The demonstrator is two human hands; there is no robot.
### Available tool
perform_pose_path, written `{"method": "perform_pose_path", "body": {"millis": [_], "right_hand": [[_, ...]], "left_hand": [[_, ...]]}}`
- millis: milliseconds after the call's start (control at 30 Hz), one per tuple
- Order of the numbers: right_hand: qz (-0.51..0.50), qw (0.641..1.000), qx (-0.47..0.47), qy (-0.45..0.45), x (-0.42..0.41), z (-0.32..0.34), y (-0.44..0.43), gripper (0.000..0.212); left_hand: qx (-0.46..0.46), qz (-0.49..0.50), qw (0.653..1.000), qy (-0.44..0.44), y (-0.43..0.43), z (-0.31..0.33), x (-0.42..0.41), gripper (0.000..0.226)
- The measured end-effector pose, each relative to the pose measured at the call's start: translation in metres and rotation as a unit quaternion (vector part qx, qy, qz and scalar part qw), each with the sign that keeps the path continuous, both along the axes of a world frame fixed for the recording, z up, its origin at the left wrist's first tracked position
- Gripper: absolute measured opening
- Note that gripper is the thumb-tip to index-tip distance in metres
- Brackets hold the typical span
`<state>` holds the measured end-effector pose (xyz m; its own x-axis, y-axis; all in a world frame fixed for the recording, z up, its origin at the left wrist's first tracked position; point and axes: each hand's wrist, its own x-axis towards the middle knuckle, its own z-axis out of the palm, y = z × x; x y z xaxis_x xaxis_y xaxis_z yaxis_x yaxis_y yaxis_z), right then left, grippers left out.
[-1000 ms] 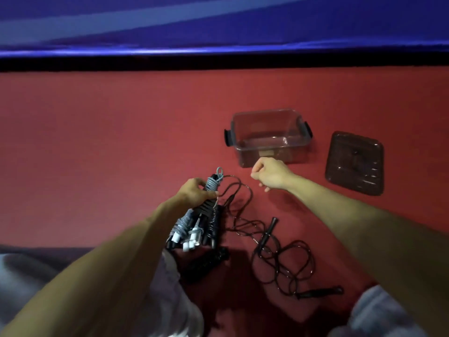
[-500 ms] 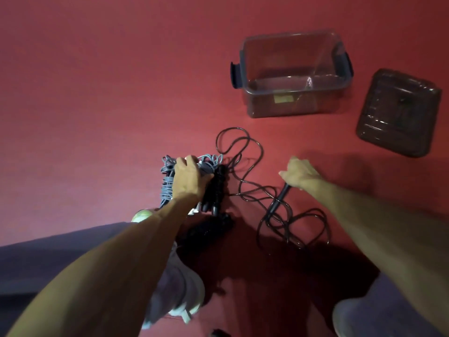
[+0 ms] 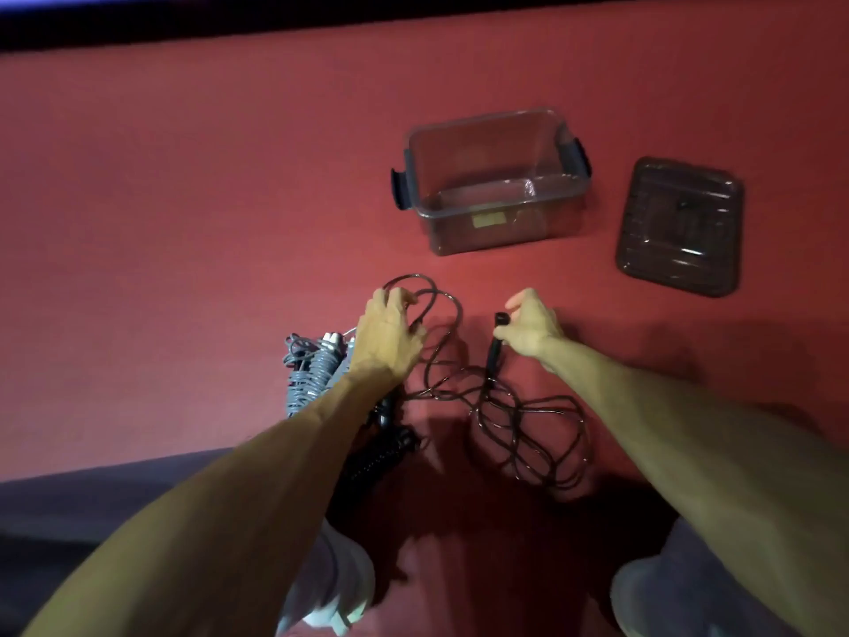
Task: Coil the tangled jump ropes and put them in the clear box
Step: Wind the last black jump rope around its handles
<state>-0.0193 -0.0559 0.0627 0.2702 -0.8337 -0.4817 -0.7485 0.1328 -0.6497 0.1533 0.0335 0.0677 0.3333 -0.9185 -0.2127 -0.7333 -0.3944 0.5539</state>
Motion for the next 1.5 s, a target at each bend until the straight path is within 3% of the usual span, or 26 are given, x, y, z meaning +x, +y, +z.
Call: {"method": "perform_pose_path", "body": {"millis": [133,267,433,567,700,767,833,933,1033,1133,1233,1267,1367,1433,1500], "right_hand": [[-0.053,0.995,-0.056,-0.07,-0.014,0.034,-0.007,0.032],[-0.035,0.984,-0.135,-0.113,-0.027,0.092,-0.011,0.042],[-0.032,0.957,-0.223,-0.183,-0.04,0.17,-0.005,0.048],[-0.033,0.924,-0.281,-0.258,-0.047,0.236,0.008,0.048],[-0.044,0.897,-0.326,-0.295,-0.058,0.276,0.017,0.037],[-0.063,0.902,-0.308,-0.296,-0.062,0.283,0.019,0.021],[-0.055,0.929,-0.255,-0.262,-0.066,0.288,0.026,0.009],[0.014,0.957,-0.136,-0.257,-0.065,0.292,0.039,0.042],[0.064,0.944,-0.077,-0.314,-0.061,0.294,0.044,0.046],[0.106,0.939,-0.205,-0.257,-0.059,0.291,0.043,0.029],[0.077,0.918,-0.241,-0.304,-0.056,0.289,0.046,0.024],[0.049,0.91,-0.229,-0.341,-0.055,0.29,0.047,0.025],[-0.021,0.9,-0.262,-0.349,-0.058,0.292,0.045,0.027],[-0.031,0.905,-0.306,-0.294,-0.063,0.288,0.044,0.027],[-0.03,0.907,-0.316,-0.277,-0.068,0.287,0.045,0.027]], "left_hand": [[0.021,-0.06,0.997,0.048,-0.023,0.038,-0.026,0.03],[0.038,-0.118,0.989,0.076,-0.037,0.095,-0.05,0.046],[-0.048,-0.166,0.982,0.077,-0.037,0.165,-0.072,0.036],[-0.163,-0.126,0.977,0.047,-0.037,0.214,-0.078,0.024],[-0.244,-0.104,0.96,0.086,-0.03,0.256,-0.08,0.01],[-0.288,-0.062,0.935,0.197,-0.024,0.272,-0.081,0.008],[-0.32,-0.006,0.875,0.364,-0.017,0.281,-0.081,0.009],[-0.321,0.068,0.787,0.522,-0.008,0.286,-0.079,0.011],[-0.312,0.098,0.742,0.586,-0.004,0.288,-0.073,0.013],[-0.308,0.098,0.725,0.608,0.0,0.292,-0.071,0.013],[-0.284,0.096,0.727,0.617,0.006,0.294,-0.075,0.016],[-0.269,0.095,0.745,0.603,0.009,0.294,-0.076,0.019],[-0.217,0.063,0.86,0.458,0.016,0.292,-0.079,0.034],[-0.245,0.044,0.9,0.359,0.019,0.289,-0.081,0.035],[-0.323,0.015,0.922,0.213,0.019,0.285,-0.081,0.019]]}}
